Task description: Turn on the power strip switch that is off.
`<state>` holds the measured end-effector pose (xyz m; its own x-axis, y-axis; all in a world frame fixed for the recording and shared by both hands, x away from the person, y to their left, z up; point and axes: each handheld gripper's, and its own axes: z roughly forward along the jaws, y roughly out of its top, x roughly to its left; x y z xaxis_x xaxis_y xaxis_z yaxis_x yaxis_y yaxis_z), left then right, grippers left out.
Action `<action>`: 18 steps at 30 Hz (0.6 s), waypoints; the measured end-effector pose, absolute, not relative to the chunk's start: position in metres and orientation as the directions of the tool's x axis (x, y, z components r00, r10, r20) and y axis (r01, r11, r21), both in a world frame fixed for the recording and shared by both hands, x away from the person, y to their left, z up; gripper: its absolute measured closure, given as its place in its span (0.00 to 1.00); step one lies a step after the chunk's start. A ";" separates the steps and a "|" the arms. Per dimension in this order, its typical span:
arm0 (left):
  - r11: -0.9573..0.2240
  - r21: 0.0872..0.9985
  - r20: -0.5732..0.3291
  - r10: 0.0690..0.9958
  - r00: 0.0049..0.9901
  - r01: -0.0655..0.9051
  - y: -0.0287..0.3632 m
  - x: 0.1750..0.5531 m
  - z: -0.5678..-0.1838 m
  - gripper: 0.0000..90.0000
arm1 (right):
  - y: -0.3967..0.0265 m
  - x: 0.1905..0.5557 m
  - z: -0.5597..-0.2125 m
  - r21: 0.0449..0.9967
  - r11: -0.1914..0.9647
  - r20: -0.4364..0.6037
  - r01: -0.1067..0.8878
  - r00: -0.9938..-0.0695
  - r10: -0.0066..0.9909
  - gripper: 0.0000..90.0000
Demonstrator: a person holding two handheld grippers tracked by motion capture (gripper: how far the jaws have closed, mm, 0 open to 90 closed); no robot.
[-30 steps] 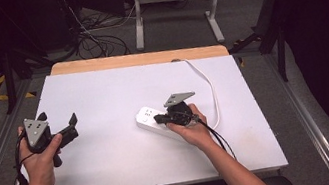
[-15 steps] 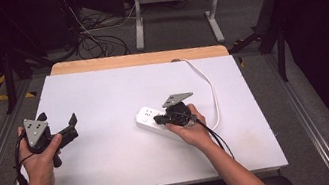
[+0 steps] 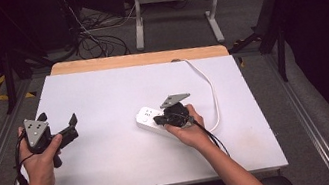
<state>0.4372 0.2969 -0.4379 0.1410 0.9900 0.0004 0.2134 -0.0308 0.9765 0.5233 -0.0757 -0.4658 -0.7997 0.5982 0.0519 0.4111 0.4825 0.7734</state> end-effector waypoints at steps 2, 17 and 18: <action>-0.033 0.976 0.002 0.990 0.142 0.217 0.297 0.437 -0.438 0.08 | -0.075 0.523 -0.466 0.772 0.480 0.053 0.416 -0.795 0.604 1.00; -0.034 0.976 0.003 0.990 0.144 0.217 0.297 0.436 -0.438 0.08 | -0.067 0.516 -0.467 0.772 0.513 -0.025 0.375 -0.788 0.615 1.00; -0.035 0.975 0.003 0.989 0.145 0.220 0.298 0.436 -0.438 0.08 | -0.067 0.516 -0.467 0.772 0.512 -0.026 0.375 -0.787 0.616 1.00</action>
<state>0.4362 0.2977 -0.4379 0.1454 0.9894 0.0029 0.2196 -0.0351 0.9750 0.5155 -0.0667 -0.4672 -0.7875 0.6158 -0.0260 0.3752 0.5124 0.7725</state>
